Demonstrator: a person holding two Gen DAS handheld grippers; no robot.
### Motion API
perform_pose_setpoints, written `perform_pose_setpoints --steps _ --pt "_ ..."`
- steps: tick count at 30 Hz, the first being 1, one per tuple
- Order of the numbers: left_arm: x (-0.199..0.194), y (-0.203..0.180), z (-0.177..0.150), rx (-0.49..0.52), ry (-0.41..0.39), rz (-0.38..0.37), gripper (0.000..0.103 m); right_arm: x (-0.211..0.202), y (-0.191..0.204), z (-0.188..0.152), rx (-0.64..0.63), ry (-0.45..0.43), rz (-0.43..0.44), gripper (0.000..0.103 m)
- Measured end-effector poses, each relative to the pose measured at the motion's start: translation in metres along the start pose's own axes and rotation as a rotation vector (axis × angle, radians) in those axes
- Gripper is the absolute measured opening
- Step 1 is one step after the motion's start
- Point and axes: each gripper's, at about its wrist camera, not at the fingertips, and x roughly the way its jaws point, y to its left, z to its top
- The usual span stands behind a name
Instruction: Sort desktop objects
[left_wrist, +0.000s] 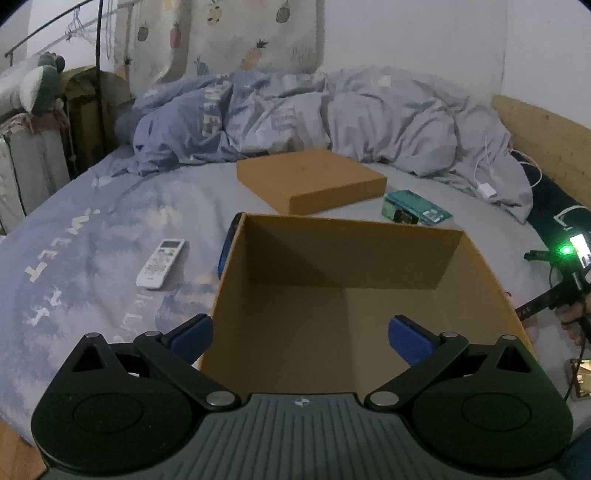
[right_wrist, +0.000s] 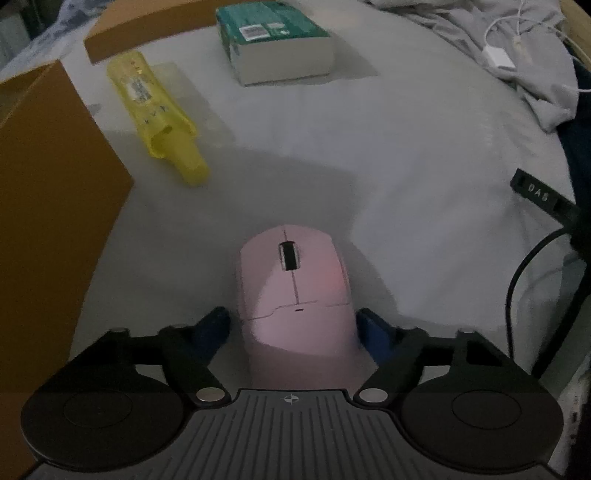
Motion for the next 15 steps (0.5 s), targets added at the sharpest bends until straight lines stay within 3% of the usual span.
perform_pose_setpoints --steps 2,15 --pt "0.0 -0.002 -0.001 0.002 0.004 -0.004 0.103 -0.003 0.001 -0.004 0.007 -0.02 -0.003 0.065" --pt "-0.012 0.001 0.001 0.007 -0.003 0.006 0.103 -0.027 0.013 -0.032 0.104 -0.084 -0.018 0.063"
